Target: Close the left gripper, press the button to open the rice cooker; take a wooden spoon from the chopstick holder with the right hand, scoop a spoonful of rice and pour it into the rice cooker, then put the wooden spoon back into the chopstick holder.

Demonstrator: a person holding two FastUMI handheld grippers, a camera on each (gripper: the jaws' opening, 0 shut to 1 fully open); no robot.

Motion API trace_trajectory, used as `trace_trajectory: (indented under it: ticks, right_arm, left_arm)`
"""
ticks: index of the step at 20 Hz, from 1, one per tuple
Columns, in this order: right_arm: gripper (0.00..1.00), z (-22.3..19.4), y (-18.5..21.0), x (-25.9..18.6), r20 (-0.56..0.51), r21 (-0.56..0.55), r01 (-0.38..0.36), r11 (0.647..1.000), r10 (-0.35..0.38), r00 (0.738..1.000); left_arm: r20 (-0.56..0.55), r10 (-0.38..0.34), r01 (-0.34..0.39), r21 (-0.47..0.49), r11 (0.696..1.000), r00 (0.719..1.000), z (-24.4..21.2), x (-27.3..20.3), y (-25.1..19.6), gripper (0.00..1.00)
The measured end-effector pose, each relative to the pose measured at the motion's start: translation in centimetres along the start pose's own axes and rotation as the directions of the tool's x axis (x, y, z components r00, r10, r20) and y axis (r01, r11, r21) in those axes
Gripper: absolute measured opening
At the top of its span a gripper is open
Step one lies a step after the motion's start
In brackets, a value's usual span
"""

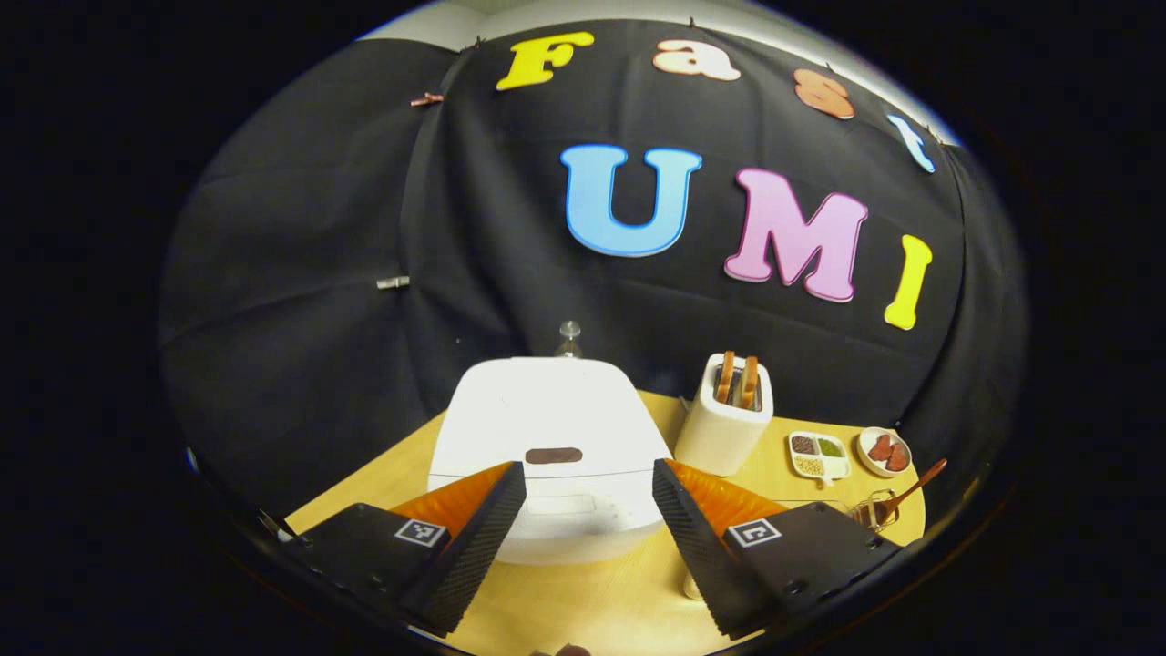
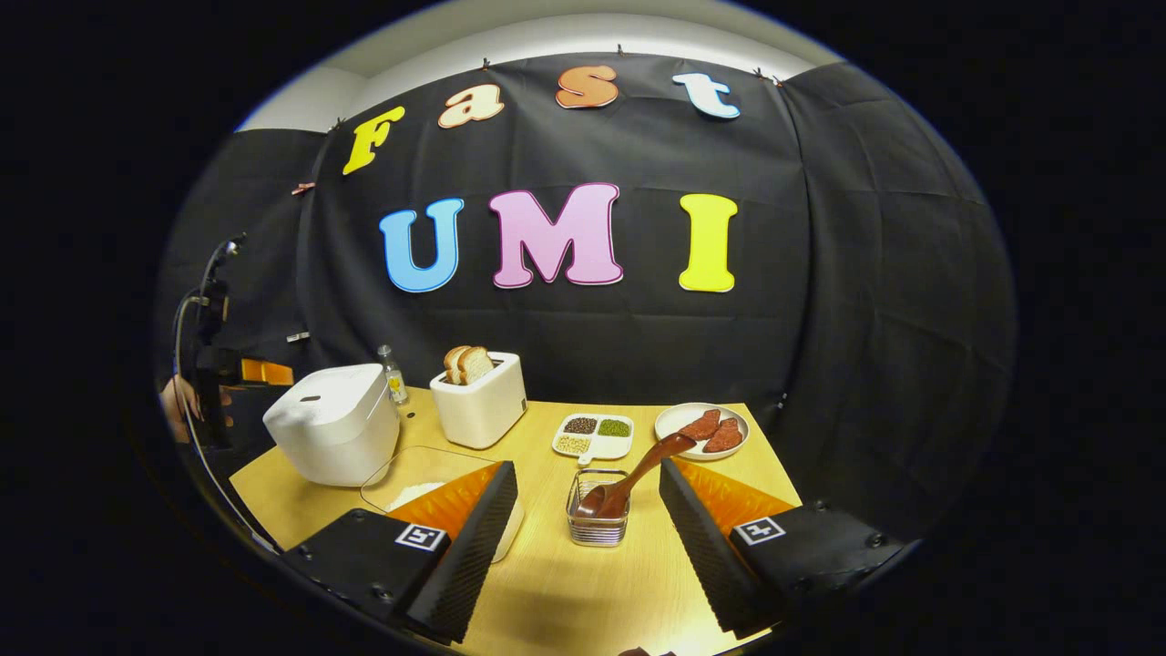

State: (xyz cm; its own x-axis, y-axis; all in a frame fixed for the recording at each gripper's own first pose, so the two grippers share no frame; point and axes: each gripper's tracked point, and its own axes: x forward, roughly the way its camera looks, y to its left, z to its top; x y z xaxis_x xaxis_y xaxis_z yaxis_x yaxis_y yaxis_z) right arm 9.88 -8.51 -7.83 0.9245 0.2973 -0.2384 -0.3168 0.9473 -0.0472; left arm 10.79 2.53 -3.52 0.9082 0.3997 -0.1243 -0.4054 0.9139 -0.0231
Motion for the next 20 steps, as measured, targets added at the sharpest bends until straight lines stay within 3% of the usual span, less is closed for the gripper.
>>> trace_trajectory:
  ticks: [3, 5, 11, 14, 20]
  right_arm:
    - [0.98, 1.6, 0.0, 0.3, 0.019, -0.013, -0.018, 1.000, 0.018, 1.000]
    - [0.98, 3.3, 0.1, -0.3, 0.057, -0.007, 0.009, 1.000, -0.008, 0.998]
    - [0.99, 5.2, 2.3, -4.7, 0.120, 0.045, 0.138, 0.989, -0.143, 0.983]
    - [0.99, 4.7, 4.1, -7.4, 0.133, 0.055, 0.166, 0.985, -0.172, 0.976]
    - [0.98, 2.7, 7.1, -11.9, 0.131, 0.031, 0.192, 0.981, -0.194, 0.972]
  left_arm:
    - [0.087, 0.014, -0.013, -0.019, 1.000, 0.996, 2.5, -4.3, 0.0, 0.96]
    - [0.133, 0.013, -0.016, 0.021, 1.000, 0.991, 3.8, -5.9, 0.3, 0.96]
    - [0.134, -0.167, 0.149, 0.134, 0.980, 0.977, 3.5, -10.0, -1.9, 0.96]
    - [0.133, -0.260, 0.240, 0.150, 0.959, 0.956, 2.1, -12.1, -2.7, 0.96]
    - [0.135, -0.345, 0.317, 0.197, 0.928, 0.929, 0.0, -15.7, -1.0, 0.96]
